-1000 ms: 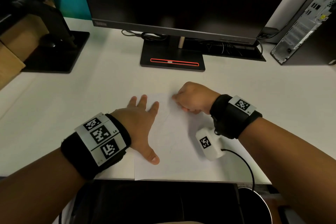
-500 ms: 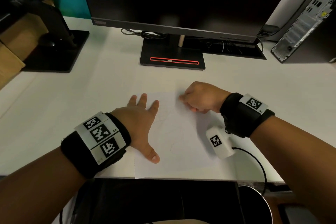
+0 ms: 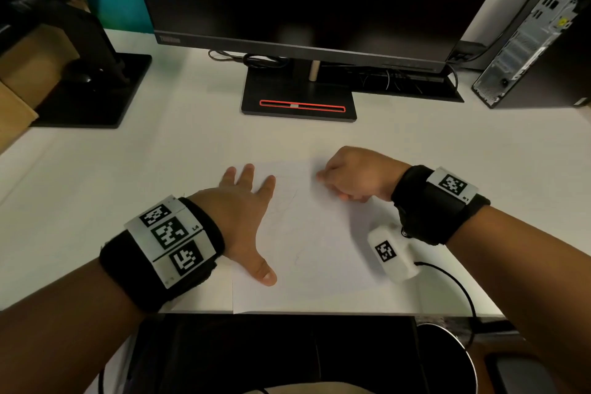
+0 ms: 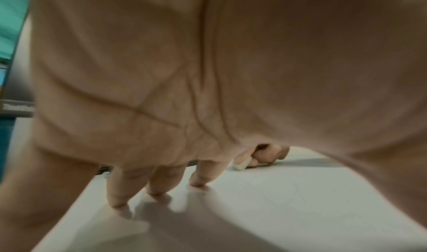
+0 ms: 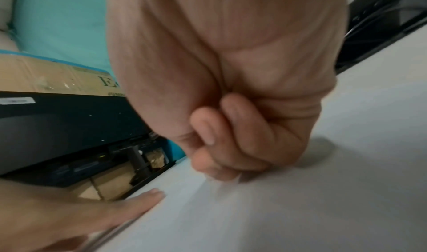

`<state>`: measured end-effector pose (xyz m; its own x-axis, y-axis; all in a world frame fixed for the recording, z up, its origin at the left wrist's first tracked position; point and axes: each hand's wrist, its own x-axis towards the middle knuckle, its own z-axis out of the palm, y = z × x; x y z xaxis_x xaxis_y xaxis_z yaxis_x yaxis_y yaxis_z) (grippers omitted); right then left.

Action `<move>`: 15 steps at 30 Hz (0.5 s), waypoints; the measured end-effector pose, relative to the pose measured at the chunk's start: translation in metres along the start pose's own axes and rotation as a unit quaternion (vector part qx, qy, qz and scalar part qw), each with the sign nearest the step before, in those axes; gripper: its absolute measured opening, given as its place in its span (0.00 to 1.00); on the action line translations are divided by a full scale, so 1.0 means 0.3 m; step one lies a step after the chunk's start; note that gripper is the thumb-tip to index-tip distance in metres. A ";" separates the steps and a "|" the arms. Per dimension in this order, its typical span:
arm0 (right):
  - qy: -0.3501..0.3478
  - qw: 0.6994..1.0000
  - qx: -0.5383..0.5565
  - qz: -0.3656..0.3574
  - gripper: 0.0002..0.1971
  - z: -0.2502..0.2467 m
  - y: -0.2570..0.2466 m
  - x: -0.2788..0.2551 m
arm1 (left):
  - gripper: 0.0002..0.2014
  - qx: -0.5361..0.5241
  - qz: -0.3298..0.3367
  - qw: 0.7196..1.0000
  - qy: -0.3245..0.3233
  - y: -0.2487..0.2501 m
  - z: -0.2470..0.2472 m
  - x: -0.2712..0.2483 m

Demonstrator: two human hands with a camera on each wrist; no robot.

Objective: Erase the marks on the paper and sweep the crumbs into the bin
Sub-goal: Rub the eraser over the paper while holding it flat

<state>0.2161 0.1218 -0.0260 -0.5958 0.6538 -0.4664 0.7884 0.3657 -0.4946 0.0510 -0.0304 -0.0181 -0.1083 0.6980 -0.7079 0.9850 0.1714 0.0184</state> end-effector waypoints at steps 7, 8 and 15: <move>-0.017 1.000 -0.003 -0.011 0.21 -0.001 0.016 -0.009 | 0.79 -0.001 0.002 1.000 0.001 0.001 0.001 0.000; 0.000 1.000 -0.003 -0.005 0.21 -0.010 0.020 -0.009 | 0.79 -0.001 0.002 1.000 0.000 0.000 0.002 0.001; -0.016 0.999 -0.033 -0.022 0.22 -0.004 0.029 -0.031 | 0.79 0.001 0.000 1.000 0.000 0.000 0.003 0.000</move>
<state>0.2287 0.1198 -0.0253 -0.6339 0.6153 -0.4685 0.7690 0.4370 -0.4666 0.0512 -0.0310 -0.0187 -0.1079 0.6980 -0.7079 0.9854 0.1694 0.0168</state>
